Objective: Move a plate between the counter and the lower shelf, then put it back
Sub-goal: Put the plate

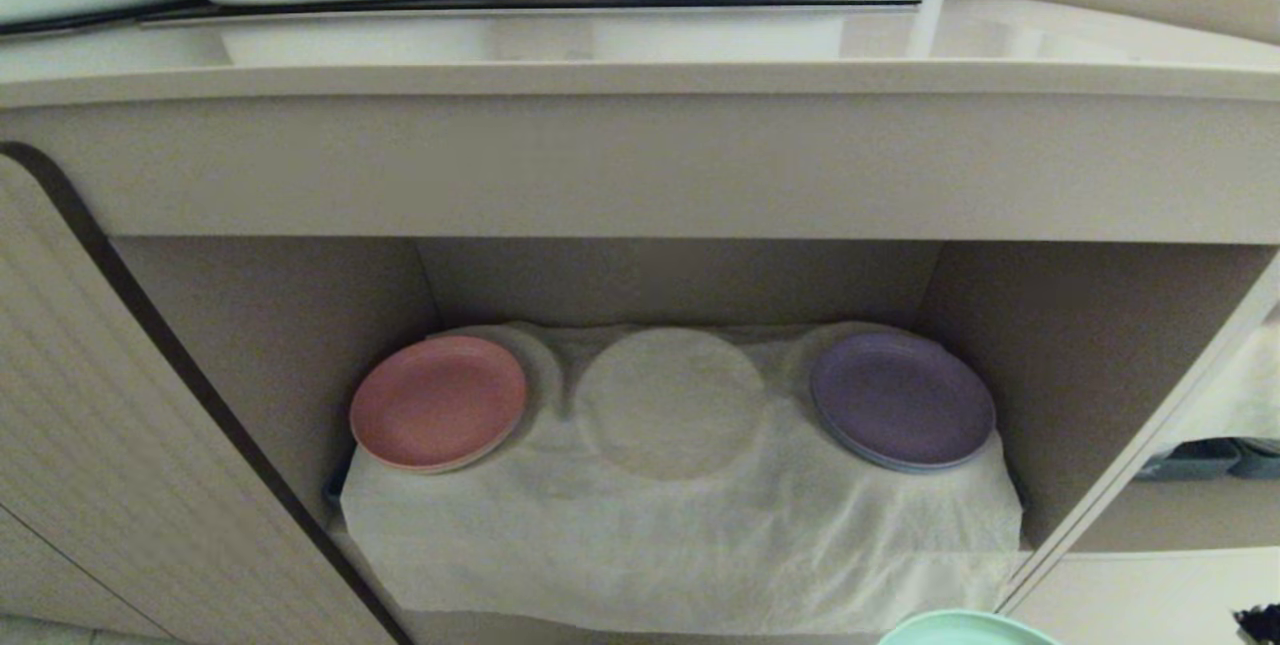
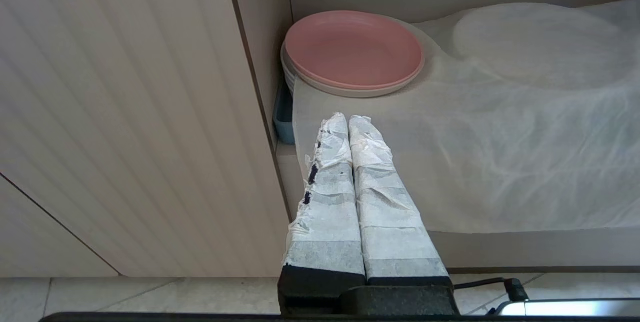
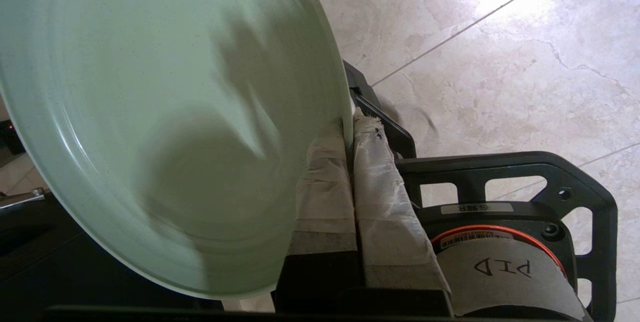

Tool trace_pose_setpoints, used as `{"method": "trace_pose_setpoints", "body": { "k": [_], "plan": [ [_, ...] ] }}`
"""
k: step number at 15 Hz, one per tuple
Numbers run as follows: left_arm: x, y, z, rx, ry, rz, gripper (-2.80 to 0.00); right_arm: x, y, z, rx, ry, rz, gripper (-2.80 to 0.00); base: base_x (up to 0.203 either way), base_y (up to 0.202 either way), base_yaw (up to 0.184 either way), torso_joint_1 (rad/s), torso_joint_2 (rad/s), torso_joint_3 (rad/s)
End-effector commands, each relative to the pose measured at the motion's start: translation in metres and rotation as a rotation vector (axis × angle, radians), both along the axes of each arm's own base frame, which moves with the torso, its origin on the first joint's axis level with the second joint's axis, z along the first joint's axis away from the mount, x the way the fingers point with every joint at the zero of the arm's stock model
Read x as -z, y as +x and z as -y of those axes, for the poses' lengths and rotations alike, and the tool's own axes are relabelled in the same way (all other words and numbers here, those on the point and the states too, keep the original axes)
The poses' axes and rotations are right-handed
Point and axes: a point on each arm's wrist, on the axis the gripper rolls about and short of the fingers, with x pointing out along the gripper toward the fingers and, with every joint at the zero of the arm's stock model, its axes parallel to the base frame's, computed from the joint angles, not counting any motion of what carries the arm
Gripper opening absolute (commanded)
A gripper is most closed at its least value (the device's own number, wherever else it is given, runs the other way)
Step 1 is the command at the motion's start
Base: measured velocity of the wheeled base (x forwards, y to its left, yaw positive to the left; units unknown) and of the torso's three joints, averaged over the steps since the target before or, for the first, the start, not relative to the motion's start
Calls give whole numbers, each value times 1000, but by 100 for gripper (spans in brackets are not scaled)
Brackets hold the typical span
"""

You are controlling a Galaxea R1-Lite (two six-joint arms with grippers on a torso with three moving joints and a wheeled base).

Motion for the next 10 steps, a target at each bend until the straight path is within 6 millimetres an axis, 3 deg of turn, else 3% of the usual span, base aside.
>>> {"method": "trace_pose_setpoints", "body": {
  "k": [1,10],
  "plan": [
    [0,0,0,0,0,0,-280,0,0,0,2,1,-2,-280,0,0,0,0,0,0],
    [0,0,0,0,2,1,-280,0,0,-1,-9,0,0,-280,0,0,0,0,0,0]
  ]
}}
